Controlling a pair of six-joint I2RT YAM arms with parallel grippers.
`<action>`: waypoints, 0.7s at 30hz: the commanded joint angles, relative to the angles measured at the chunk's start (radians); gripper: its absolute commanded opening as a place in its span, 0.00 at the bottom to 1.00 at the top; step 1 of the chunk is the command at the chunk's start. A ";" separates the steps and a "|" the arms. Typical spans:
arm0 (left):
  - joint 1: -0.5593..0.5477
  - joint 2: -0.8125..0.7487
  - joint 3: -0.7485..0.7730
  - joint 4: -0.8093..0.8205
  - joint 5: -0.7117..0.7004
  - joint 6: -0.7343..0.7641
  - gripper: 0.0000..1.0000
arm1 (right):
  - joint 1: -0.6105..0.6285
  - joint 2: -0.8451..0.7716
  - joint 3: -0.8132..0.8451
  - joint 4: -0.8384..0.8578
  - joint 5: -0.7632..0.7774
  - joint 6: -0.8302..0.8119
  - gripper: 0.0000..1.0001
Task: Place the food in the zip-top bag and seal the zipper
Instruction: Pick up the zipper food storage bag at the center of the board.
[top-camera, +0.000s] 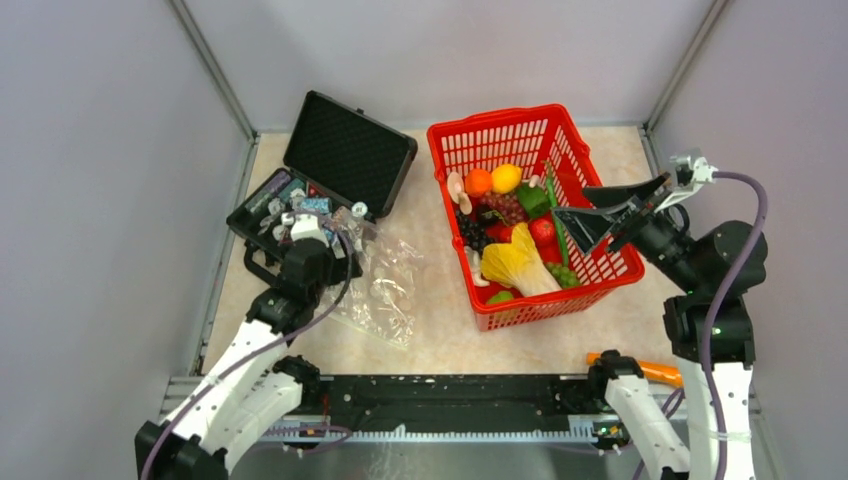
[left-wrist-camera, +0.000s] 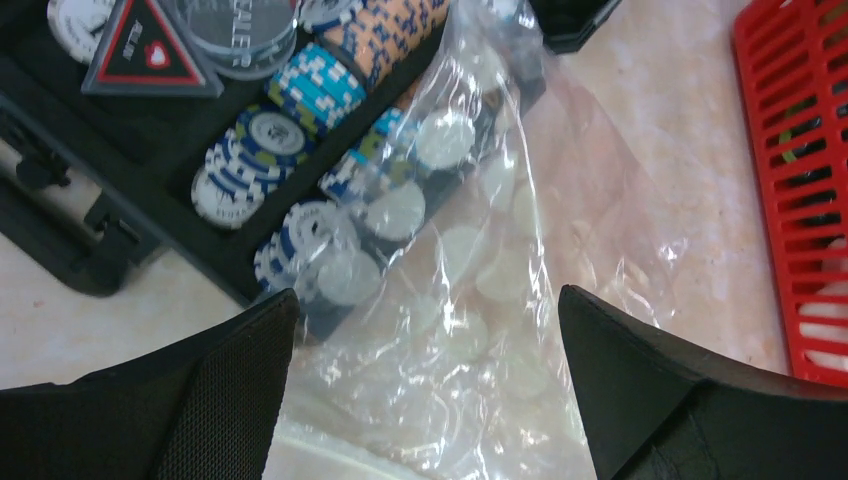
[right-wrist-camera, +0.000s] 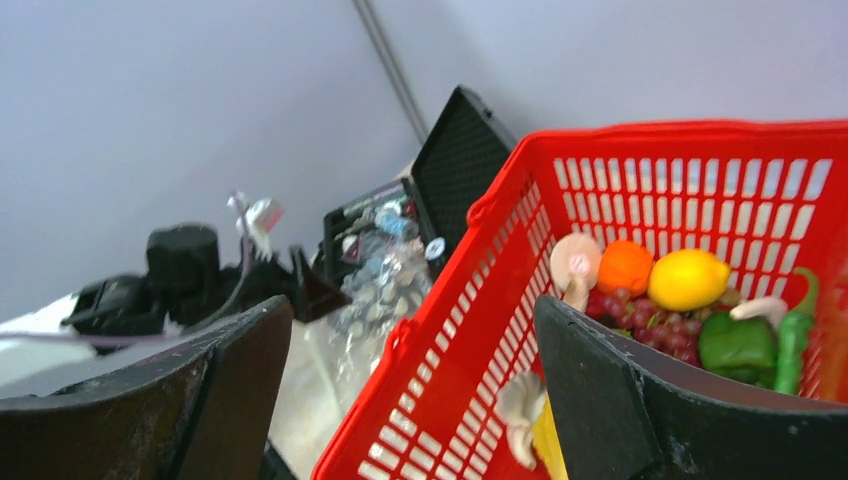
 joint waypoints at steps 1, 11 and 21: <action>0.084 0.130 0.108 0.210 0.146 0.135 0.99 | 0.007 -0.014 -0.054 -0.015 -0.105 0.018 0.89; 0.217 0.517 0.431 0.039 0.457 0.335 0.99 | 0.007 0.013 -0.047 -0.111 -0.119 -0.042 0.83; 0.258 0.642 0.483 -0.014 0.597 0.411 0.92 | 0.007 0.016 -0.065 -0.106 -0.122 -0.040 0.83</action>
